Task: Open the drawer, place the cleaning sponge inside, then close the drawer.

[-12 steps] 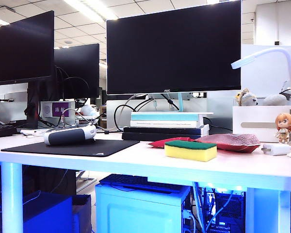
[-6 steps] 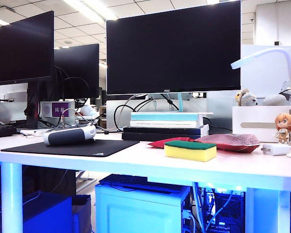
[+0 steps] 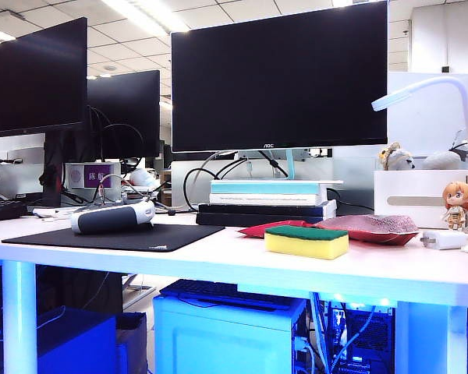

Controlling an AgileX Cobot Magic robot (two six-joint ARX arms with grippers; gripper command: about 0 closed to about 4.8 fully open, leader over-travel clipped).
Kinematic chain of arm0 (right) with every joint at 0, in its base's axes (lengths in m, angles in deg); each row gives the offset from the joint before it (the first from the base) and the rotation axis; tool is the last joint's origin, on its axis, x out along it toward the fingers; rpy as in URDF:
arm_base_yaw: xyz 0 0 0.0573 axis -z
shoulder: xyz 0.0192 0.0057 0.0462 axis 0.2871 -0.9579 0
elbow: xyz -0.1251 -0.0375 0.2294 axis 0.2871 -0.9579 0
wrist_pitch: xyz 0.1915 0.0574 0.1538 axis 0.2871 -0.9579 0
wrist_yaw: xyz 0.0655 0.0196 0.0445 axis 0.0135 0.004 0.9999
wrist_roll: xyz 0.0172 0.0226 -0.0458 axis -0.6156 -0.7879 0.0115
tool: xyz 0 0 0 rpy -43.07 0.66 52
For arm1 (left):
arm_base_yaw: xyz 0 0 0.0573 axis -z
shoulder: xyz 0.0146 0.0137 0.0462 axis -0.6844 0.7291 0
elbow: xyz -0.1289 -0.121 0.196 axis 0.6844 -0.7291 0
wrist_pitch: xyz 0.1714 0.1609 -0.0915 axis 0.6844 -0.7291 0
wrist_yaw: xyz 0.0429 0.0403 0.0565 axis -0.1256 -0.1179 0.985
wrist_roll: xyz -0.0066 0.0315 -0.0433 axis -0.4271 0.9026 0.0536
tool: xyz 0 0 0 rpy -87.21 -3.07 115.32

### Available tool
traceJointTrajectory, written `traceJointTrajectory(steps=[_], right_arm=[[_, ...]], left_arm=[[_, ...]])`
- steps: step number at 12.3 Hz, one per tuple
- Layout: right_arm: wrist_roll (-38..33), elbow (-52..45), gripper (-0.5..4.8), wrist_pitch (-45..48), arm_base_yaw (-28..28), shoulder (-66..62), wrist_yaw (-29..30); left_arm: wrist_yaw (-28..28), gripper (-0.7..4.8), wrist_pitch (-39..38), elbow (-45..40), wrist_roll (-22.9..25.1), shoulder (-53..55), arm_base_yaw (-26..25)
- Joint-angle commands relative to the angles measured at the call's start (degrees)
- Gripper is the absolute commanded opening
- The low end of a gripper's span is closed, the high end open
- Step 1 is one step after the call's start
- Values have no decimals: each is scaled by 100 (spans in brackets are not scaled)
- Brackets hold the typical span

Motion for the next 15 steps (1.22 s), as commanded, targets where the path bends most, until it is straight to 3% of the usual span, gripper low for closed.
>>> traceJointTrajectory(steps=[1, 4, 6, 7, 10, 11, 13, 15], right_arm=[[-177, -2, 479, 68, -275, 507, -221], [-1113, 505, 479, 66, -1099, 1768, -474], [-1665, 1062, 479, 66, -2396, 2422, -404], [-1902, 1191, 479, 63, -2946, 2693, -750], [-2253, 1480, 479, 46, -3871, 3421, -1670], [-2229, 2256, 479, -544, -4745, 4068, -2055], [-1882, 3141, 479, -1381, -5165, 4360, -2011], [-682, 5025, 479, -3379, -5495, 4570, -1617]], left_arm=[[-2, -5, 42, 24, 4, -9, -4], [-2, -5, 42, 26, 2, -9, -4], [-2, -5, 39, 26, 2, -9, -4], [-4, -5, 35, 26, 2, -9, -4], [13, -5, 4, 26, 24, -11, -4], [15, -5, 59, 26, 155, -11, -4], [17, -5, 44, 26, 153, -11, -4], [15, -5, 55, 26, 151, -11, -4]])
